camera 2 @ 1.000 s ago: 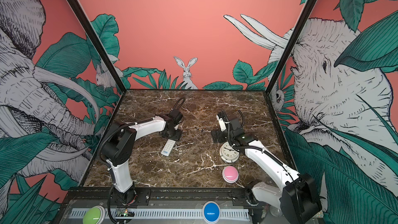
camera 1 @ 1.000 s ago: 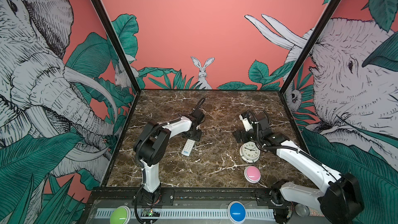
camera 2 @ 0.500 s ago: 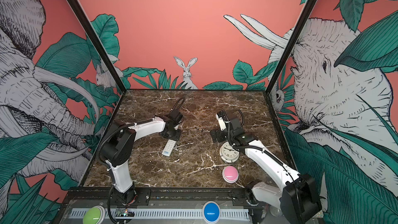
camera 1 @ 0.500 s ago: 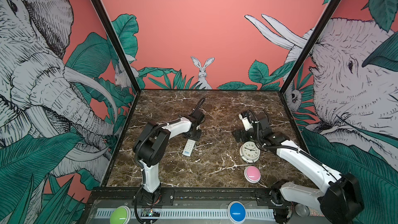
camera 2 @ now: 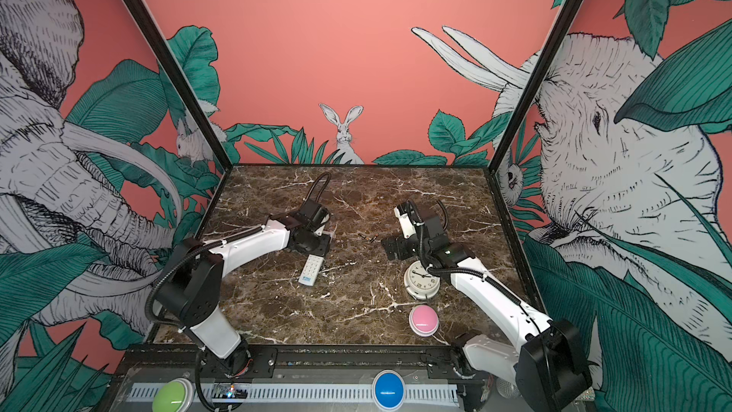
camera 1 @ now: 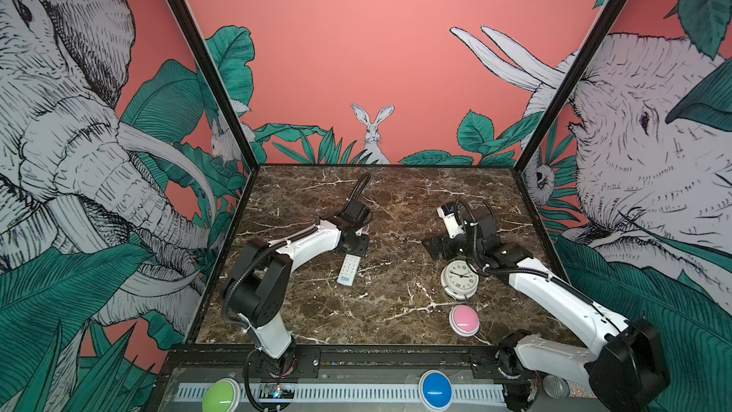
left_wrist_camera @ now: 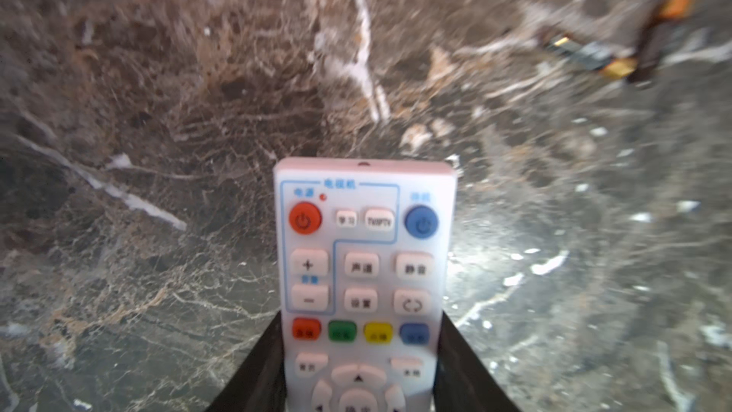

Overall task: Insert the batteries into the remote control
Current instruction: 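Lift the remote upright with the left gripper while the right gripper approaches it, then grasp the remote's back near the battery cover with the right gripper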

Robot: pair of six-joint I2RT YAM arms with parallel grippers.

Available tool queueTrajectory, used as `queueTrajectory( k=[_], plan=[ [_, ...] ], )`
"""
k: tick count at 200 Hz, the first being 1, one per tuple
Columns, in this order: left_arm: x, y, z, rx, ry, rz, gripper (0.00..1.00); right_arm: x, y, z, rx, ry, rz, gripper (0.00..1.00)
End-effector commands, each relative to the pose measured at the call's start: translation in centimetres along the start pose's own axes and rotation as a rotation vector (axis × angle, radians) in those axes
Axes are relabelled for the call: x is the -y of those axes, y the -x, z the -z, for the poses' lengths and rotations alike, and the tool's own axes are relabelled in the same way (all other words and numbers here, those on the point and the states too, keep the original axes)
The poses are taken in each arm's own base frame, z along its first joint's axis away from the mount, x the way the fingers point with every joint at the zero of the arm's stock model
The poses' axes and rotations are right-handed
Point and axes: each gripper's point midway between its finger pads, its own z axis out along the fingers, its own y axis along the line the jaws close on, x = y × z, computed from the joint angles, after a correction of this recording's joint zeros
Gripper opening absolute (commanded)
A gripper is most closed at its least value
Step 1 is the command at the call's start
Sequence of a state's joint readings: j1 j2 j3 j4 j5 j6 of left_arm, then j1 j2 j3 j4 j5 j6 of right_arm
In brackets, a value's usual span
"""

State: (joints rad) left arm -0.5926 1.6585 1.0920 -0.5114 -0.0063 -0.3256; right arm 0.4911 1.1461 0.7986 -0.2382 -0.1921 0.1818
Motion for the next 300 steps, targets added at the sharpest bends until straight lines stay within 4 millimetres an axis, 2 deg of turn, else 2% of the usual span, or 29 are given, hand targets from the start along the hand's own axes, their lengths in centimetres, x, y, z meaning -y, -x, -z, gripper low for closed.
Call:
queueTrajectory(
  k=[1,39,92,130,173,227,266,300],
  plan=[
    [1.2,1.8,2.1,0.120,-0.133,0.054,0.25,-1.7,1.5,1.1,0.089,0.083,0.026,0.96],
    [1.8,4.5,6.5,0.329,-0.282,0.083,0.22,-3.3,2.5,2.5,0.170,0.174,0.034,0.95],
    [3.4,7.1,13.6,0.558,-0.460,0.057,0.22,-7.2,5.3,4.1,0.303,0.412,-0.013,0.93],
    [5.0,8.2,18.2,0.683,-0.605,0.028,0.21,-10.0,6.3,5.2,0.375,0.623,-0.029,0.95],
    [7.3,8.8,23.0,0.791,-0.780,-0.032,0.21,-12.1,6.3,6.1,0.407,0.756,0.005,0.99],
    [9.5,8.5,26.9,0.836,-0.957,-0.114,0.21,-14.6,7.5,7.0,0.457,0.909,0.025,0.99],
    [10.5,8.1,28.7,0.841,-1.046,-0.166,0.21,-16.2,7.8,7.1,0.470,0.979,0.033,0.99],
    [11.0,7.7,29.5,0.835,-1.087,-0.189,0.20,-17.7,8.0,6.8,0.467,1.031,0.046,0.99]
  ],
)
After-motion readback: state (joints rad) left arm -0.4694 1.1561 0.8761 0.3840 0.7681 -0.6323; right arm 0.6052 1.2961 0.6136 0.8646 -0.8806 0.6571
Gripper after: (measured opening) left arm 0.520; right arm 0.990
